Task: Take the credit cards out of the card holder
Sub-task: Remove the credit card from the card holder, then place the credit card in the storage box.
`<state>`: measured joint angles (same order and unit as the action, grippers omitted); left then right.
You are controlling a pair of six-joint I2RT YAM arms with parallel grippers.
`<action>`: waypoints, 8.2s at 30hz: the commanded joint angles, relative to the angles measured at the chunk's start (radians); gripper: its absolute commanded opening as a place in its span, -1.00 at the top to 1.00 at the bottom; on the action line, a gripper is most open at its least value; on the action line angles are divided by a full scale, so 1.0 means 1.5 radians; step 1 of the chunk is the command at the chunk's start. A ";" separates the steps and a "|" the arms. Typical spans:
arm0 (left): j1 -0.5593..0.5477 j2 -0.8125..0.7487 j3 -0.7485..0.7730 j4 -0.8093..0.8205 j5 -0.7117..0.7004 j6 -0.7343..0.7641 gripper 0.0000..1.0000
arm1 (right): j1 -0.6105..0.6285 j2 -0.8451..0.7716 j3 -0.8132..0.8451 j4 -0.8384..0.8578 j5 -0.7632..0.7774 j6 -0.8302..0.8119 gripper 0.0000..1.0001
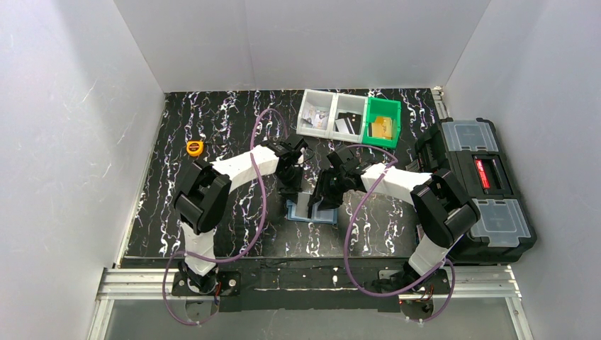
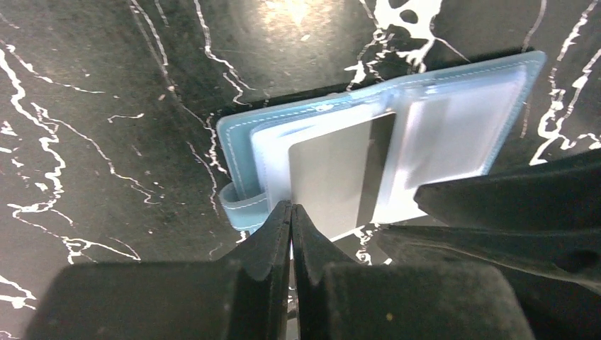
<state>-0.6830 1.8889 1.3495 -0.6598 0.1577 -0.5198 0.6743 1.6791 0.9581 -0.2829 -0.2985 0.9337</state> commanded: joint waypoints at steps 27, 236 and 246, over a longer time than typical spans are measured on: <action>0.001 0.018 -0.049 -0.004 -0.024 0.001 1.00 | -0.005 0.073 -0.015 0.072 -0.044 0.016 0.26; 0.174 -0.244 0.019 -0.037 0.410 -0.017 -0.97 | -0.338 0.472 0.847 -0.257 -0.031 -0.174 0.80; 0.174 -0.245 0.029 -0.048 0.395 -0.010 -0.96 | -0.340 0.494 0.948 -0.322 -0.037 -0.156 -0.32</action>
<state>-0.4267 1.5711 1.3556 -0.6975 0.7479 -0.5568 0.1696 2.4714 2.3547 -0.7300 -0.3573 0.6895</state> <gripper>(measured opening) 0.981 0.604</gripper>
